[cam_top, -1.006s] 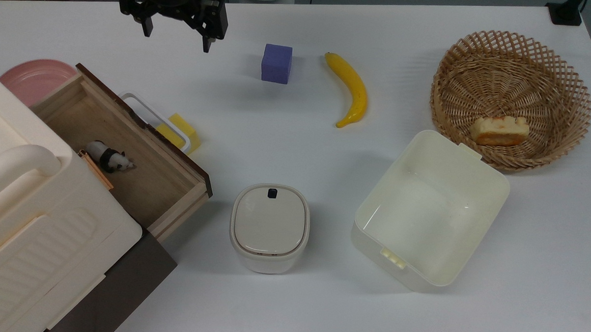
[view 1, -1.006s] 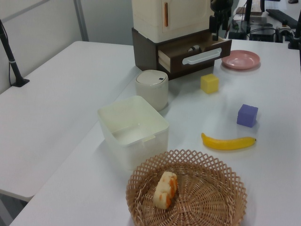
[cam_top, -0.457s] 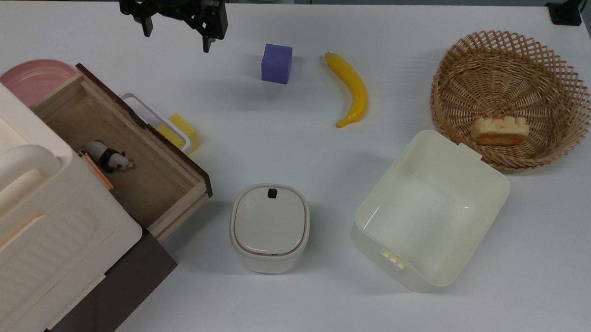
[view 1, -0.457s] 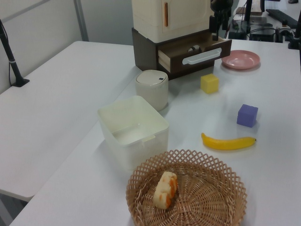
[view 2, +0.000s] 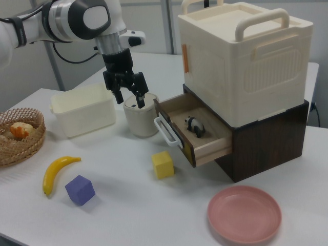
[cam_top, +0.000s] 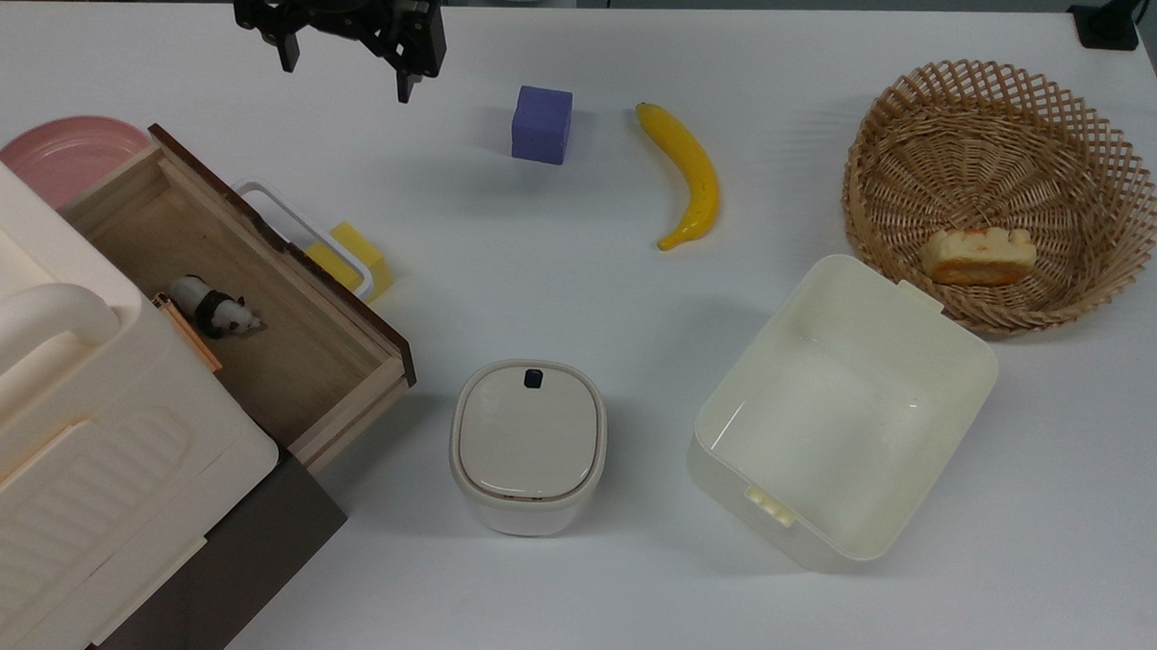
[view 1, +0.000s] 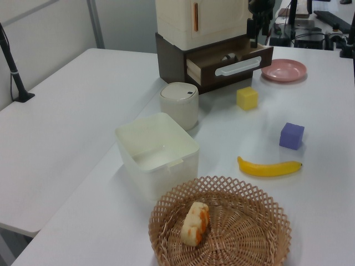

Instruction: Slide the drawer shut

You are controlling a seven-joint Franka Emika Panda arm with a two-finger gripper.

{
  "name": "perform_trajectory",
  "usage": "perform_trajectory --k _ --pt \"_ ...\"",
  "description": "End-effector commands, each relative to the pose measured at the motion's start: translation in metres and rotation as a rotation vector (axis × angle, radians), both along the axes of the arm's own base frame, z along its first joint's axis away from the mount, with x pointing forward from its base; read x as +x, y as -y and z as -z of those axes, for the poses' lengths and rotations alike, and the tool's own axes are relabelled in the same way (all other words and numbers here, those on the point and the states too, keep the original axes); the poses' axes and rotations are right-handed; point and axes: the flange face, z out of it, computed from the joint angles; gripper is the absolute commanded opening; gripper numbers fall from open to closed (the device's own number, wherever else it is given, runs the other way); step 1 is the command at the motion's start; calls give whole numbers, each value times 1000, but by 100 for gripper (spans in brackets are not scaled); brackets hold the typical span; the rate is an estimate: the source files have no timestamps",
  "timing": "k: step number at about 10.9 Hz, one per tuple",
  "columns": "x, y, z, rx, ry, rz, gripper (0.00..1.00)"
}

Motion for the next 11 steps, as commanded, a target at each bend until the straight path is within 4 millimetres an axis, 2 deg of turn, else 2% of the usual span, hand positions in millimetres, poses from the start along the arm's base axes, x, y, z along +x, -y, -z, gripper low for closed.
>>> perform_trajectory --k 1,4,8,11 --pt "-7 -2 -1 -2 -34 -73 100" --pt "-7 4 4 13 -54 -105 100" --pt "-5 1 9 17 -60 -108 100" --pt "6 2 35 16 -73 -128 100"
